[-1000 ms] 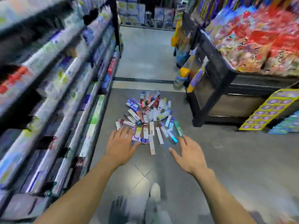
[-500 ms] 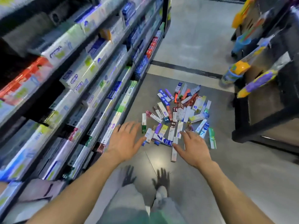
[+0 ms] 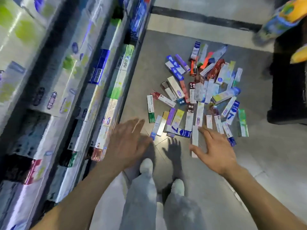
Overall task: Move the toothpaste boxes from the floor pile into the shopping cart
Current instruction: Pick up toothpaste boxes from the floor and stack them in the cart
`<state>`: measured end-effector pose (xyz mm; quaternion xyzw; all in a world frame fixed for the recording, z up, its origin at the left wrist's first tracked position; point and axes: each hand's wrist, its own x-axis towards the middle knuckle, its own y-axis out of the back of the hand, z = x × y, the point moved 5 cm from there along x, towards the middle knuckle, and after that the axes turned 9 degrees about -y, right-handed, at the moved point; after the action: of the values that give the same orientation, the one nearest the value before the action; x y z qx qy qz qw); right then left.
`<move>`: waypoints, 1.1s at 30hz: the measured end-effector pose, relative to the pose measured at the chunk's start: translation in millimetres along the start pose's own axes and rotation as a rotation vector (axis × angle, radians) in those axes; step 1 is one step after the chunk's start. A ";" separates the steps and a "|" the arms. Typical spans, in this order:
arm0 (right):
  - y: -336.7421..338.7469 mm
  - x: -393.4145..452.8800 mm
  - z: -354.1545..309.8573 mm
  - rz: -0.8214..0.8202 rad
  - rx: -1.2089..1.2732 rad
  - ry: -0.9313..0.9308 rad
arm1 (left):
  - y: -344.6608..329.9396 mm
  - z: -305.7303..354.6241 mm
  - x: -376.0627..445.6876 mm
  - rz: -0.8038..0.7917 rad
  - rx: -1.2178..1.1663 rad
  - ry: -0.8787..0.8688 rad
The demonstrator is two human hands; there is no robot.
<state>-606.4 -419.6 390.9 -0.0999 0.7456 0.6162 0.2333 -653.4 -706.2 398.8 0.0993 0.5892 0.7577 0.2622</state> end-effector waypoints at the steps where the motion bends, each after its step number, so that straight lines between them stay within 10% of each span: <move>1: -20.8 17.9 0.9 -0.004 0.018 -0.009 | -25.3 -12.2 11.5 0.009 -0.010 -0.003; 19: -386.4 265.0 72.1 0.170 0.215 0.079 | -453.6 -134.2 135.1 0.034 -0.125 -0.153; 33: -439.1 313.9 97.9 0.205 0.117 0.061 | -524.9 -123.9 173.2 0.054 -0.278 0.028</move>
<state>-666.1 -378.5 -152.8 -0.0282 0.7935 0.5887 0.1517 -709.1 -633.0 -160.2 0.0675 0.4793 0.8401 0.2448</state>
